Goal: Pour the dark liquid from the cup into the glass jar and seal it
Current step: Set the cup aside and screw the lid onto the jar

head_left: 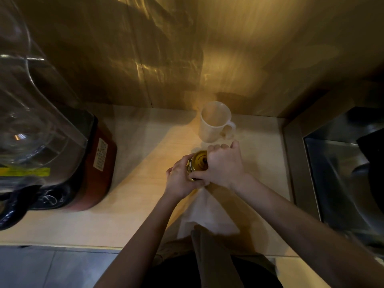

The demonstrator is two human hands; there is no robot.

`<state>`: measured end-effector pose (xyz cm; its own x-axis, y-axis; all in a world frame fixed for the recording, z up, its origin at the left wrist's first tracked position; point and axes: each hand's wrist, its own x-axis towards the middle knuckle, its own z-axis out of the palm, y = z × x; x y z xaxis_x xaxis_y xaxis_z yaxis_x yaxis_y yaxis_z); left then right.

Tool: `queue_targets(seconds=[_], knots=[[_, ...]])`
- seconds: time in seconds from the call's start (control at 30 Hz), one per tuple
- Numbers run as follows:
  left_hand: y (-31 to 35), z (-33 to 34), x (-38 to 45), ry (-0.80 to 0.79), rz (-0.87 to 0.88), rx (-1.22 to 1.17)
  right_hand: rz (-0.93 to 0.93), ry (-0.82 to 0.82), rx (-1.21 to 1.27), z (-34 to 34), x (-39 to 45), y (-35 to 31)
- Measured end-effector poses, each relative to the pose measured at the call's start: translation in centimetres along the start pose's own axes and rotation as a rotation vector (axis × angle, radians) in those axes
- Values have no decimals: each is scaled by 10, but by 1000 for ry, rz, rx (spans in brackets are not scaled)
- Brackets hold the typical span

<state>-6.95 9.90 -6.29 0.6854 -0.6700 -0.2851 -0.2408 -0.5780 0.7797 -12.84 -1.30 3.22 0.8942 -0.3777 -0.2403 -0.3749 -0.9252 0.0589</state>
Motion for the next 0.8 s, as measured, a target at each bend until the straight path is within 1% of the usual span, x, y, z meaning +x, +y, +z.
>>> queue_targets(seconds=[0.1,0.2,0.37,0.4,0.47,0.53,0.6,0.63,0.73,0.8], knots=[[1,-1,-1,-12,-9,-3,13,-123,20,-2,-6,12],[2,-1,-1,1,-6,-23,11,-187,17,-3,-13,20],[3,0,-1,11,-7,-29,-7,-136,40,-3,-14,22],[2,0,-1,17,-9,-32,-24,-114,65,-2,-13,23],[2,0,-1,24,-7,-33,-119,-91,123,1,-10,26],[1,1,-1,24,5,-20,-193,-132,232,3,-5,27],[0,1,0,22,8,-7,-186,-189,337,4,0,25],[0,1,0,22,4,-7,-187,-187,347,5,2,25],[1,1,1,25,-2,-14,-208,-123,251,6,4,24],[1,2,1,25,-4,-16,-213,-113,206,6,4,23]])
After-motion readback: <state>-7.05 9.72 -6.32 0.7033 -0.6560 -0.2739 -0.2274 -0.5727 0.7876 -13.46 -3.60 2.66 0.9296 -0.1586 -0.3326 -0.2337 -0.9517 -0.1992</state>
